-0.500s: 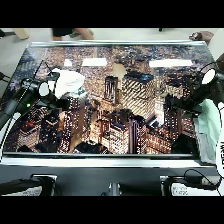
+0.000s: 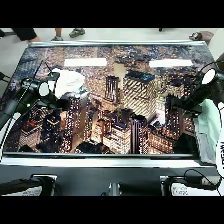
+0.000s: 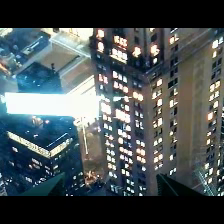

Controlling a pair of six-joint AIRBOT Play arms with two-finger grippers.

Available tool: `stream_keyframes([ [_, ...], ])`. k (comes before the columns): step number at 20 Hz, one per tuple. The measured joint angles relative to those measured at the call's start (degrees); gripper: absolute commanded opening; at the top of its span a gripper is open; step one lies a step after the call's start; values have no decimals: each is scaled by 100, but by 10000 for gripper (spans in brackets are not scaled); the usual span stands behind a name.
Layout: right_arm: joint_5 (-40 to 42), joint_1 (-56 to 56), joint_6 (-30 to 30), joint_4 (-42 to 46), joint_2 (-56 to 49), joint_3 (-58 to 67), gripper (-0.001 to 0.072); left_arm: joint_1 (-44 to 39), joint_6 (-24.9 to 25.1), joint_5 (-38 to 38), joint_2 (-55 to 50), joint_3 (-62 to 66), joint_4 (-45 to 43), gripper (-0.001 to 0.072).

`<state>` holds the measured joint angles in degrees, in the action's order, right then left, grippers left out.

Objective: Fold the shirts.

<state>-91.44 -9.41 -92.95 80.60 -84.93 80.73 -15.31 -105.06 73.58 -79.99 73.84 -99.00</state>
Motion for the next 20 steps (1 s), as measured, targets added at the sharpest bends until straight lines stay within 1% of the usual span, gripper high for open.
stream_keyframes([
  [5,42,0,-2,-2,0,0,668,0,0,-85,-9,-2,0,680],
  [11,247,0,-2,-15,0,-2,670,-7,0,-809,-122,-2,0,679],
  [16,986,0,-57,-44,0,-2,669,35,-44,-1768,-369,15,-44,680],
  [18,1231,0,-66,-85,0,-2,669,260,-136,-2033,-588,210,-109,685],
  [20,1412,0,-72,-122,0,-2,668,734,-186,-1978,-922,662,-107,686],
])
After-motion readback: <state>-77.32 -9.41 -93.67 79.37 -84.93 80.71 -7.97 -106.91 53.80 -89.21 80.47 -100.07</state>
